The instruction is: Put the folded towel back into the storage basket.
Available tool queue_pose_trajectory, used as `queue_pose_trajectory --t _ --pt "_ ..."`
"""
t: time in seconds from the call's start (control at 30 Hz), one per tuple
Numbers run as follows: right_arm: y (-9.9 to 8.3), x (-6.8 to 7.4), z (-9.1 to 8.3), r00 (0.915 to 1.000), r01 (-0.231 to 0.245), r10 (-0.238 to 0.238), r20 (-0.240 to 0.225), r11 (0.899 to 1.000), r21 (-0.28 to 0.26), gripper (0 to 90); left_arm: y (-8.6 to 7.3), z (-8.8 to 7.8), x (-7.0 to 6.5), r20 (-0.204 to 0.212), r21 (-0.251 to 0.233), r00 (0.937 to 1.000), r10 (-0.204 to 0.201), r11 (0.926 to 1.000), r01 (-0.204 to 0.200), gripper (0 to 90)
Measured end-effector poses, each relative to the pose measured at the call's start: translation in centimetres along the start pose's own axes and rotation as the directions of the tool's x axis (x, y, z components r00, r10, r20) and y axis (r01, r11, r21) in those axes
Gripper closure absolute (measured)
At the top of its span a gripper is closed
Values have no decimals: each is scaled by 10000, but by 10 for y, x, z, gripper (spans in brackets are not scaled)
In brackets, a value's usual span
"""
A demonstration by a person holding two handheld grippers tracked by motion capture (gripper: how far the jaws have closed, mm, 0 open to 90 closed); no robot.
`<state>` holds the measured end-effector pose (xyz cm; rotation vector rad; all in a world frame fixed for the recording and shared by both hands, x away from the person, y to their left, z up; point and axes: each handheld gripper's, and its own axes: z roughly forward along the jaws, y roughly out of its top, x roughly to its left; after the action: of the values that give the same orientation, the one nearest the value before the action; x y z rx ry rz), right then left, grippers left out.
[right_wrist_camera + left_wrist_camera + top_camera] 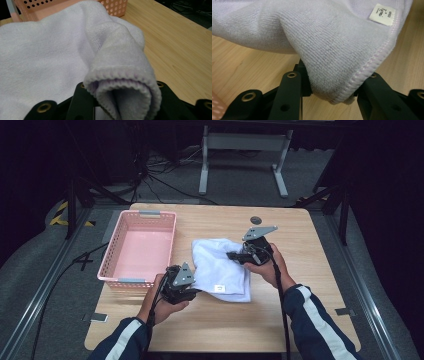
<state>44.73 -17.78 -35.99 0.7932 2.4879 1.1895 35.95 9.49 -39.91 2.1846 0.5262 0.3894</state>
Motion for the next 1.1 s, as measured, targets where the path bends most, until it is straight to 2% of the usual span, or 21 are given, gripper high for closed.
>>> queue_pose_trajectory --t 0.3,0.4,0.5,0.63,0.73,0.83,0.9,0.97,1.1 --pt "22 3 12 9997 231 -230 78 9997 -110 691 -1 -12 15 -340 -159 9994 -95 9998 89 666" --pt "32 4 13 9996 277 -277 25 9991 -319 690 0 -20 22 -609 -271 9981 -55 9996 39 666" --pt "43 5 17 9998 123 -130 -129 9988 -484 691 -1 -27 28 -815 -451 9963 -264 9987 228 667" --pt "54 8 20 9994 329 -331 -39 9979 -551 690 -2 -33 32 -944 -490 9950 -337 9984 291 667" --pt "61 10 24 9992 386 -391 -74 9975 -595 690 -5 -39 36 -1118 -678 9924 -509 9968 435 667" --pt "65 11 27 9990 446 -451 -65 9973 -587 690 -7 -44 39 -1242 -644 9911 -488 9971 410 667" --pt "71 14 32 9990 435 -442 -98 9972 -614 690 -10 -50 43 -1375 -783 9880 -711 9951 607 668" --pt "74 15 34 9989 442 -451 -138 9971 -620 689 -11 -53 45 -1437 -764 9873 -677 9954 572 668" --pt "83 19 46 9986 449 -464 -240 9971 -614 689 -18 -62 50 -1664 -831 9815 -949 9932 819 668"
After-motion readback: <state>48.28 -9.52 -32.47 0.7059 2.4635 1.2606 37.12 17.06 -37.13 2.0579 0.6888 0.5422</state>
